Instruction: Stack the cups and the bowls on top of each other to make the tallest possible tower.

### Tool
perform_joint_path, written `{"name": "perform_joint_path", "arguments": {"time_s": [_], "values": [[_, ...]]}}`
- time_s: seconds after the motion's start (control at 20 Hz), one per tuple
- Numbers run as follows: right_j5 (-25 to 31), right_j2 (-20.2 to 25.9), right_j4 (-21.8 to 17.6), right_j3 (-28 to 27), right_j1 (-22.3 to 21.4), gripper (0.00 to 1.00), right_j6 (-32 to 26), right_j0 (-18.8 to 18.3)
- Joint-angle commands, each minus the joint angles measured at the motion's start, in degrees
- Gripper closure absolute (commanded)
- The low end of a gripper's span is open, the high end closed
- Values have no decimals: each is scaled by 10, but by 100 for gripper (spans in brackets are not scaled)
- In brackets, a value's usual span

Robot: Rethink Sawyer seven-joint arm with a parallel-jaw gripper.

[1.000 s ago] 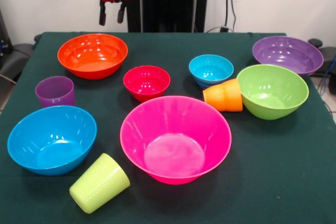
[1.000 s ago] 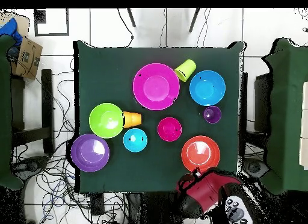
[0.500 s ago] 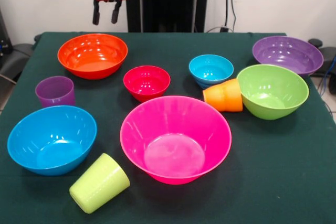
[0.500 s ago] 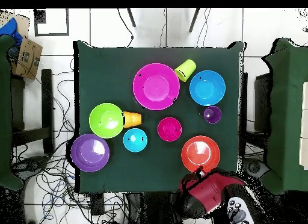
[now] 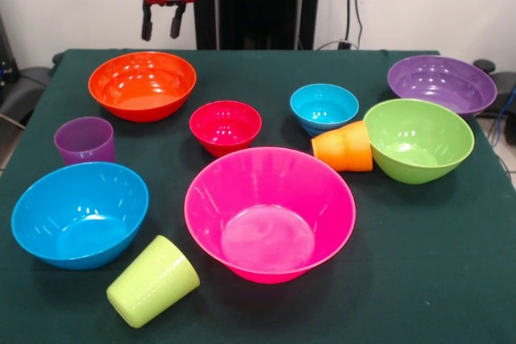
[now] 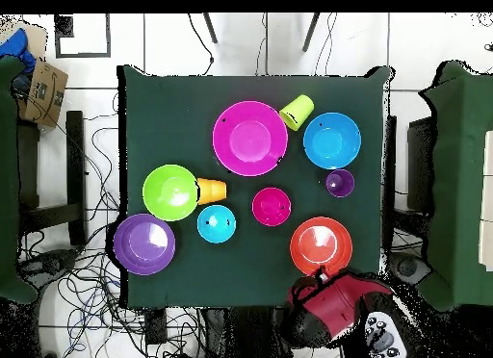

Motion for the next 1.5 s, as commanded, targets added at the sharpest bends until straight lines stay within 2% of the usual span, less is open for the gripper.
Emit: {"name": "perform_joint_path", "arguments": {"time_s": [0.05, 0.9, 1.5], "values": [[-49, 20, 0, -53, 61, 0, 62, 8], [-80, 0, 4, -76, 94, 0, 60, 20], [-133, -38, 8, -105, 132, 0, 69, 43]]}}
